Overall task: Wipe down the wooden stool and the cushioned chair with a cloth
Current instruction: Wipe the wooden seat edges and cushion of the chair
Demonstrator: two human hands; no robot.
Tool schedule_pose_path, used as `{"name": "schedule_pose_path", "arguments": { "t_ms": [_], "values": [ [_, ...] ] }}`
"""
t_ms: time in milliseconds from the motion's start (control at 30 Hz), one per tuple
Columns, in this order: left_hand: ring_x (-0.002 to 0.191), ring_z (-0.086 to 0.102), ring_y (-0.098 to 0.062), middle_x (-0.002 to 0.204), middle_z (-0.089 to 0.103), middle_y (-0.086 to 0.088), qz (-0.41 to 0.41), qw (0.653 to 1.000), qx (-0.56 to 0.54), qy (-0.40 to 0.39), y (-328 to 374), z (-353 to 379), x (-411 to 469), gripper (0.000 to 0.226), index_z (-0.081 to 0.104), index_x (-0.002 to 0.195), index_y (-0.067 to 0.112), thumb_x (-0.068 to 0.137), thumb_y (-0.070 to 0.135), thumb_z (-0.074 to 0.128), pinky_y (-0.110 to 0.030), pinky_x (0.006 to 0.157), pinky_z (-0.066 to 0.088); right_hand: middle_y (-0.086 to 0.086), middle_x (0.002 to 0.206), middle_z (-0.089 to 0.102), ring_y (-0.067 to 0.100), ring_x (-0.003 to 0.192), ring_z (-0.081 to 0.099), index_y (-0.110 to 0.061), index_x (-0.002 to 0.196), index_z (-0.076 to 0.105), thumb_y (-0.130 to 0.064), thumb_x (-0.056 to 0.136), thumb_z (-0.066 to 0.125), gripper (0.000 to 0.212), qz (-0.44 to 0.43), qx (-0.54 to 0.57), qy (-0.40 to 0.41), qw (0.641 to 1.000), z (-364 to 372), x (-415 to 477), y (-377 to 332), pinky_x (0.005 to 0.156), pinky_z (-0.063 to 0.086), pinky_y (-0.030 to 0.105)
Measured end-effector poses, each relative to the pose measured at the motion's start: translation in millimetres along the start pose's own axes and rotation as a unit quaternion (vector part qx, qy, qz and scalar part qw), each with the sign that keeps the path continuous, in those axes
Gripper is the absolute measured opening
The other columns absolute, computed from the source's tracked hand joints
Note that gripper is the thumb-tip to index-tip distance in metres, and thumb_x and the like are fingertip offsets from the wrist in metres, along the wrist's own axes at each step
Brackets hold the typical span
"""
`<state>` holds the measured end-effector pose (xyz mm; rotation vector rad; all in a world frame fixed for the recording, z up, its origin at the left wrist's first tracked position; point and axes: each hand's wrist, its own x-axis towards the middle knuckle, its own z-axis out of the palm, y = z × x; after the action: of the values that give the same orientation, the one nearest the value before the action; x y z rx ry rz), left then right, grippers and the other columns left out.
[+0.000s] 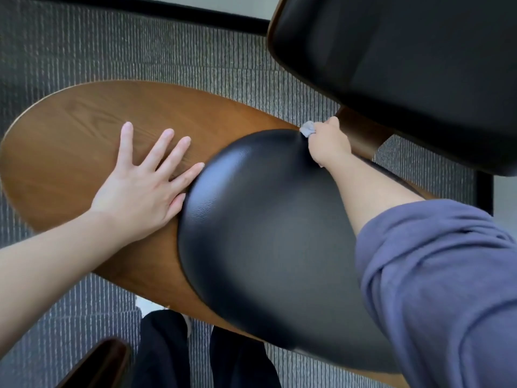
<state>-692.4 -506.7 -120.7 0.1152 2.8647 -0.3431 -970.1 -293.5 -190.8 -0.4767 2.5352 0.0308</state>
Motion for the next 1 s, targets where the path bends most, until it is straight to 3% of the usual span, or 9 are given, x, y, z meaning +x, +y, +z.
{"name": "schedule_pose_path", "arguments": {
  "t_ms": [200,367,500,633,767,1000],
  "values": [
    [0.145,0.019,-0.042,0.158,0.023,-0.021,0.004,1.000,0.028,-0.006,0,0,-2,0.060,0.036,0.150,0.021,0.095,0.044,0.025,-0.076,0.107,0.001,0.011,0.124,0.042,0.034,0.099,0.052,-0.010,0.122,0.056,-0.019,0.100,0.032,0.034,-0.098,0.015,0.010,0.995,3,-10,-57,0.078,0.036,0.035],
    [0.149,0.009,-0.036,0.162,0.011,-0.018,-0.001,0.998,0.060,-0.029,5,1,-7,0.063,0.017,0.156,0.014,0.100,0.044,0.014,-0.070,0.110,0.002,-0.015,0.093,0.049,0.022,0.090,0.055,-0.010,0.103,0.054,-0.024,0.095,0.033,0.026,-0.172,0.062,0.032,0.983,16,-31,-67,0.065,0.039,0.031],
    [0.147,0.020,-0.036,0.158,0.022,-0.020,0.010,0.999,0.041,-0.021,1,-1,-21,0.067,0.030,0.151,0.006,0.096,0.041,0.014,-0.064,0.114,0.007,-0.011,0.091,0.047,0.025,0.088,0.055,-0.014,0.101,0.055,-0.030,0.090,0.034,0.028,-0.202,0.049,0.012,0.978,10,-47,-78,0.061,0.035,0.033],
    [0.145,0.023,-0.036,0.157,0.027,-0.021,0.023,0.999,0.035,-0.014,-4,-4,-39,0.070,0.035,0.149,0.005,0.093,0.041,0.013,-0.064,0.115,0.008,-0.003,0.106,0.045,0.023,0.086,0.048,-0.016,0.102,0.058,-0.017,0.092,0.039,0.022,-0.295,0.024,0.024,0.955,9,-79,-96,0.066,0.042,0.034],
    [0.149,0.014,-0.034,0.161,0.015,-0.018,0.025,0.998,0.041,-0.037,-7,-11,-52,0.066,0.022,0.153,0.010,0.097,0.042,0.014,-0.063,0.115,0.004,0.003,0.114,0.047,0.026,0.091,0.047,-0.016,0.111,0.060,-0.002,0.087,0.041,0.034,-0.335,0.036,0.028,0.941,9,-111,-104,0.070,0.048,0.042],
    [0.150,0.005,-0.033,0.162,0.006,-0.017,0.030,0.996,0.062,-0.053,-5,-11,-61,0.067,0.012,0.155,0.009,0.098,0.043,0.012,-0.063,0.115,0.001,0.006,0.118,0.050,0.030,0.091,0.050,-0.020,0.111,0.065,-0.004,0.085,0.048,0.035,-0.416,0.025,0.025,0.909,25,-164,-113,0.061,0.050,0.043]
  ]
}}
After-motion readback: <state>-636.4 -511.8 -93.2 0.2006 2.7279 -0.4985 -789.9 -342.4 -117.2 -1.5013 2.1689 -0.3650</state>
